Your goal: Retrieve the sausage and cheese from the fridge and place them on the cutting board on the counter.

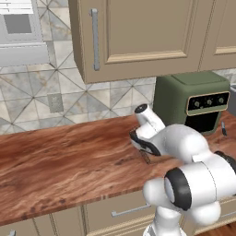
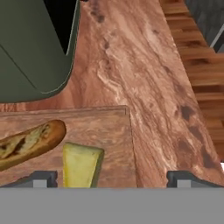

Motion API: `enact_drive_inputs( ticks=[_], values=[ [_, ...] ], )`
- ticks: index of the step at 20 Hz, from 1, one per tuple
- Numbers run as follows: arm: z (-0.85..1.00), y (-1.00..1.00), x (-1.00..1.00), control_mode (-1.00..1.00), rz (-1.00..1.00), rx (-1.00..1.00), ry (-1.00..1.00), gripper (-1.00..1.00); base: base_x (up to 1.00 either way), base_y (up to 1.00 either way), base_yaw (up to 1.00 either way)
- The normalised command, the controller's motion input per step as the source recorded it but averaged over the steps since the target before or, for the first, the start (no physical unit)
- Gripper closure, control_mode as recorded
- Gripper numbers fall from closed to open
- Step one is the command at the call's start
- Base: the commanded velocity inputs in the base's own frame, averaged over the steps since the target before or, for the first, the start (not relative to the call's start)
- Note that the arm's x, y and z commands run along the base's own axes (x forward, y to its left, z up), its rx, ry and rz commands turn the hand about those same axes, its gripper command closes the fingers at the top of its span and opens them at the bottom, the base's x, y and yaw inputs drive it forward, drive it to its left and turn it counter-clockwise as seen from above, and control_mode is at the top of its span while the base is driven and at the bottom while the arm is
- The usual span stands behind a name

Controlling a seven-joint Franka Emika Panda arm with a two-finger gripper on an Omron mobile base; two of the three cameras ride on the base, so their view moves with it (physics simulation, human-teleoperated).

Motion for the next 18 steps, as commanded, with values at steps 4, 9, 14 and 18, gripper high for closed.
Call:
enact_drive_inputs(
  ticks=[4,9,14,18],
  values=[
    [0.17,0.16,-0.56,-1.0,0.34,0.0,0.12,-1.0,0.0,0.0,0.0],
    [0.08,0.12,-0.49,-1.0,0.59,-0.02,0.2,-1.0,0.0,0.0,0.0],
    [0.18,0.11,-0.44,-1.0,0.63,-0.02,0.23,-1.0,0.0,0.0,0.0],
    [0.32,0.13,-0.48,-1.0,0.59,-0.03,0.17,-1.0,0.0,0.0,0.0]
  ],
)
